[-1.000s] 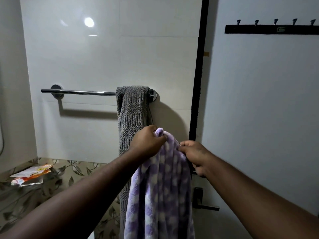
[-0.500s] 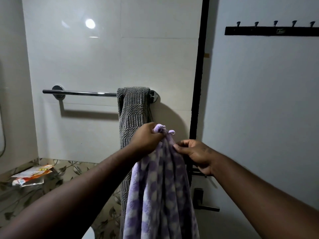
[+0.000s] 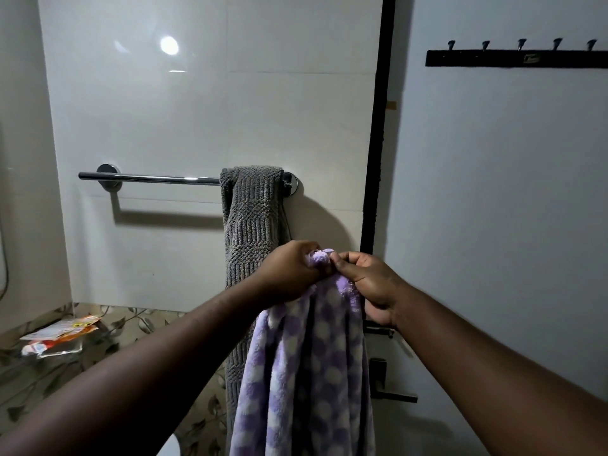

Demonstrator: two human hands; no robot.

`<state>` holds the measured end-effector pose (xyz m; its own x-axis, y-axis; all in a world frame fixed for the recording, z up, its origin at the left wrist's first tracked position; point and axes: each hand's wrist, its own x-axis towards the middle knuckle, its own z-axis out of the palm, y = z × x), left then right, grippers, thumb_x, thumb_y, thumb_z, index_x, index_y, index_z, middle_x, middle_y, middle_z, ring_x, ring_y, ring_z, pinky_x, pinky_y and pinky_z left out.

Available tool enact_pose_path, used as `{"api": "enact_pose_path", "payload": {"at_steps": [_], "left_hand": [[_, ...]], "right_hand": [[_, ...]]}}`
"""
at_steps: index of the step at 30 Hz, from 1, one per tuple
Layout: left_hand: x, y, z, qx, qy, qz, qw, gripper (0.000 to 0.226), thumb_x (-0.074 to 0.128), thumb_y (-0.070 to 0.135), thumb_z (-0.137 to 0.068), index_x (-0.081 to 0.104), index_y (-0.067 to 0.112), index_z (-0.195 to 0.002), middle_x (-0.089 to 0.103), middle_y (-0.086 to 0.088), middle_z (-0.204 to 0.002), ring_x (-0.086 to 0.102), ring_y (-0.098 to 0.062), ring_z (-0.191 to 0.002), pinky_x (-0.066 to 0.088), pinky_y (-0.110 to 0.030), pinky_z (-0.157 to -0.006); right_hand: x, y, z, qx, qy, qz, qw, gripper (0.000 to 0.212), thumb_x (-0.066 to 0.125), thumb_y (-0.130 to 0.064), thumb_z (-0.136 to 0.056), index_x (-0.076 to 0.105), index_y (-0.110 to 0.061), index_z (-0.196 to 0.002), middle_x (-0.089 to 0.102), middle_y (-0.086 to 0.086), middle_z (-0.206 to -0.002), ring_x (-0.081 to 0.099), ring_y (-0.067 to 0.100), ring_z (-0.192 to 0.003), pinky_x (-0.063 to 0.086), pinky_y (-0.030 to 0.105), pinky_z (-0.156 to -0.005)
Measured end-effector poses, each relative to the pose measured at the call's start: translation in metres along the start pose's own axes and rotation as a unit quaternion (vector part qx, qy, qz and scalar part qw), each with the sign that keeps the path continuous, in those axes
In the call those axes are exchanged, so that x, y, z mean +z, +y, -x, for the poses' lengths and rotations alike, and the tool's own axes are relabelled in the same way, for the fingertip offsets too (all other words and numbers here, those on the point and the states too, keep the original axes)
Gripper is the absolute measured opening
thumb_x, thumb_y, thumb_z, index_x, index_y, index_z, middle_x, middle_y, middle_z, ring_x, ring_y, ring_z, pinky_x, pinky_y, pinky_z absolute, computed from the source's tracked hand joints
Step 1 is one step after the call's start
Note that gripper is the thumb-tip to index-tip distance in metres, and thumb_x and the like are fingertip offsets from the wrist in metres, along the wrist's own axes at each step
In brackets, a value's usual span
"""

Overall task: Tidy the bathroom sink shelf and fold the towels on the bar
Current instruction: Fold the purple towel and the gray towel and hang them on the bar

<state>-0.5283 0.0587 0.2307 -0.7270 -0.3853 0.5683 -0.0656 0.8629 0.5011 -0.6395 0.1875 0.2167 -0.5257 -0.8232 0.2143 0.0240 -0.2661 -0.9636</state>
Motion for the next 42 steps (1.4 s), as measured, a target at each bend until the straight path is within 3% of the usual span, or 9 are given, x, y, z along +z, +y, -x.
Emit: {"api": "enact_pose_path", "payload": {"at_steps": [7, 12, 17, 24, 27, 30, 34, 36, 42], "left_hand": [[-0.011, -0.01, 0.002, -0.074, 0.108, -0.031, 0.991, 0.02, 0.072, 0.039, -0.088, 0.066, 0.02, -0.091, 0.077, 0.006, -0.116, 0.071, -0.02, -0.102, 0.056, -0.039, -0.089], [0.004, -0.002, 0.006, -0.013, -0.052, 0.103, 0.993, 0.051, 0.084, 0.025, -0.084, 0.067, 0.025, -0.132, 0.073, 0.005, -0.125, 0.065, -0.003, -0.11, 0.049, -0.028, -0.108], [0.004, -0.001, 0.002, 0.015, -0.052, 0.064, 0.996, 0.026, 0.077, 0.026, -0.089, 0.071, 0.043, -0.07, 0.063, 0.023, -0.058, 0.048, 0.011, -0.055, 0.042, -0.016, -0.058], [-0.008, -0.013, -0.005, -0.051, 0.136, 0.0, 0.989, 0.028, 0.068, 0.031, -0.091, 0.056, 0.017, -0.07, 0.053, 0.007, -0.06, 0.047, -0.015, -0.06, 0.039, -0.034, -0.06], [-0.009, -0.012, -0.004, -0.057, 0.067, 0.028, 0.996, 0.012, 0.076, 0.027, -0.086, 0.065, 0.023, -0.085, 0.063, 0.011, -0.072, 0.059, -0.014, -0.071, 0.047, -0.027, -0.063], [0.0, -0.001, -0.001, -0.025, -0.078, 0.115, 0.99, 0.061, 0.085, 0.027, -0.082, 0.061, 0.029, -0.138, 0.074, 0.01, -0.114, 0.065, -0.002, -0.103, 0.048, -0.01, -0.092], [0.005, 0.003, -0.007, 0.012, -0.062, 0.082, 0.995, 0.011, 0.08, 0.027, -0.088, 0.075, 0.018, -0.085, 0.072, 0.009, -0.075, 0.052, 0.0, -0.067, 0.048, -0.026, -0.065], [0.002, 0.0, -0.009, 0.001, -0.045, 0.082, 0.996, 0.026, 0.078, 0.027, -0.089, 0.066, 0.015, -0.069, 0.056, 0.012, -0.061, 0.041, -0.002, -0.058, 0.037, -0.026, -0.057], [-0.009, -0.013, -0.016, -0.073, 0.115, 0.066, 0.988, 0.021, 0.073, 0.03, -0.089, 0.068, 0.011, -0.081, 0.069, -0.003, -0.072, 0.054, -0.015, -0.067, 0.047, -0.035, -0.066]], "right_hand": [[-0.024, 0.022, 0.008, 0.004, 0.041, 0.076, 0.996, 0.014, 0.07, -0.021, -0.095, 0.069, -0.009, -0.089, 0.073, 0.015, -0.088, 0.067, 0.024, -0.073, 0.057, 0.032, -0.069], [-0.008, 0.018, -0.002, -0.05, 0.074, 0.103, 0.991, 0.014, 0.074, -0.008, -0.09, 0.072, -0.011, -0.077, 0.07, 0.016, -0.083, 0.06, 0.027, -0.083, 0.049, 0.043, -0.078], [-0.006, 0.007, -0.008, -0.037, 0.071, 0.082, 0.993, 0.016, 0.081, -0.017, -0.085, 0.068, -0.011, -0.077, 0.07, 0.015, -0.081, 0.063, 0.024, -0.078, 0.053, 0.038, -0.074], [-0.025, 0.013, 0.004, -0.003, 0.039, 0.16, 0.986, 0.011, 0.075, -0.019, -0.091, 0.071, -0.01, -0.087, 0.074, 0.006, -0.079, 0.066, 0.012, -0.063, 0.055, 0.023, -0.058], [-0.025, 0.014, 0.0, -0.019, 0.099, 0.127, 0.987, 0.016, 0.073, -0.017, -0.094, 0.071, -0.001, -0.094, 0.073, 0.006, -0.073, 0.065, 0.01, -0.054, 0.053, 0.019, -0.049], [-0.013, 0.007, -0.007, -0.032, 0.088, 0.151, 0.984, 0.007, 0.074, -0.014, -0.092, 0.073, -0.009, -0.087, 0.073, 0.004, -0.073, 0.067, 0.011, -0.061, 0.054, 0.021, -0.052], [-0.006, -0.005, -0.015, -0.05, 0.088, 0.141, 0.985, 0.013, 0.079, -0.012, -0.087, 0.069, -0.011, -0.078, 0.071, 0.003, -0.073, 0.064, 0.012, -0.065, 0.054, 0.021, -0.055], [-0.012, -0.01, -0.013, -0.051, 0.078, 0.126, 0.988, 0.015, 0.08, -0.016, -0.086, 0.067, -0.009, -0.083, 0.071, 0.006, -0.08, 0.065, 0.011, -0.064, 0.052, 0.019, -0.053], [-0.034, -0.005, -0.002, 0.009, 0.011, 0.159, 0.987, 0.01, 0.077, -0.02, -0.089, 0.072, -0.011, -0.089, 0.076, 0.006, -0.086, 0.067, 0.012, -0.069, 0.055, 0.023, -0.062]]}}
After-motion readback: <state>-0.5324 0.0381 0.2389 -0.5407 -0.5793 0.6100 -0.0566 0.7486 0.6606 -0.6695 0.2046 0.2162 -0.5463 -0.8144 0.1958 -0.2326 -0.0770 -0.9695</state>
